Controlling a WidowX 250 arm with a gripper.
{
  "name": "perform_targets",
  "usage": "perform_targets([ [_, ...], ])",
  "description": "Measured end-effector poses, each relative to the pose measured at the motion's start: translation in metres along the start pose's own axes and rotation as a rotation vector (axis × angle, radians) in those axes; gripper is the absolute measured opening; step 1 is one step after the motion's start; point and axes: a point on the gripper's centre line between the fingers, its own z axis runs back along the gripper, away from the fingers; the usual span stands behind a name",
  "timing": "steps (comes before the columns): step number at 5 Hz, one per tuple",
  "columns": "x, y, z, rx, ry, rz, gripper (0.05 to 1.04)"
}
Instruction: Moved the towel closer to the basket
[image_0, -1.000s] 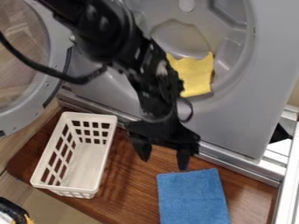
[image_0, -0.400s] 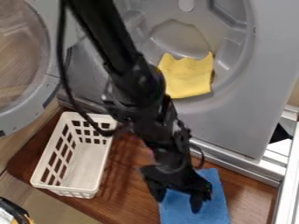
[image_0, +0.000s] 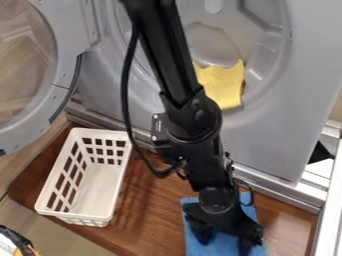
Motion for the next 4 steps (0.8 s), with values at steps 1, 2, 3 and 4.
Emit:
perform_targets([
  [1, 0.002, 0.001, -0.003, 0.004, 0.003, 0.005, 1.000],
  [2, 0.008, 0.016, -0.001, 0.030, 0.000, 0.040, 0.999],
  [3, 0.020, 0.040, 0.002, 0.059, -0.022, 0.107, 0.998],
  [4, 0.033, 0.063, 0.006, 0.078, -0.045, 0.160, 0.998],
])
